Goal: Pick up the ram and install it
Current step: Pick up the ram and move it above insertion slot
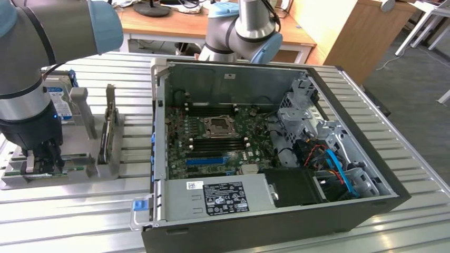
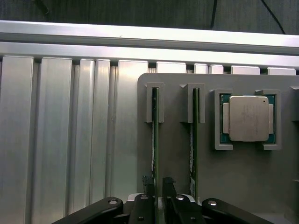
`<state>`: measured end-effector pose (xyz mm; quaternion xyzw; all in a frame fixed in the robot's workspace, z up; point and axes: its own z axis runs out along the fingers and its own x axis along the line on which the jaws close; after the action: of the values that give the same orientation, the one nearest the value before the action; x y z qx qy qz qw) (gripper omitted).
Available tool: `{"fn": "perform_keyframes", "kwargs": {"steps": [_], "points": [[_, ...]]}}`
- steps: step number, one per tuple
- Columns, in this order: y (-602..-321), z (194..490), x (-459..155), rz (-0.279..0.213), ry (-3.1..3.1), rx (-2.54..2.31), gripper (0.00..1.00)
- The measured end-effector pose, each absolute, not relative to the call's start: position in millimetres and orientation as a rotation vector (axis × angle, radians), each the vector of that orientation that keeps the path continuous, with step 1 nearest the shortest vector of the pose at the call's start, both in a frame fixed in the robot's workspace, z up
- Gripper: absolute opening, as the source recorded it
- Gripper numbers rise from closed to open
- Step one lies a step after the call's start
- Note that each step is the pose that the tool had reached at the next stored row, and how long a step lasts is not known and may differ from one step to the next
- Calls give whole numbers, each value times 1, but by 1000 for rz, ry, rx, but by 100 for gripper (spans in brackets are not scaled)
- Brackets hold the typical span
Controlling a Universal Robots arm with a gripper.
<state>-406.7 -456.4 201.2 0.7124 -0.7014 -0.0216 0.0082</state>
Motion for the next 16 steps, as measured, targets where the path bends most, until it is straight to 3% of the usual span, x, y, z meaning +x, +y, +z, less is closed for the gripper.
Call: {"fn": "perform_keyframes", "kwargs": {"steps": [16], "points": [[-460,201,-407,-68,-2192,2226,21]]}}
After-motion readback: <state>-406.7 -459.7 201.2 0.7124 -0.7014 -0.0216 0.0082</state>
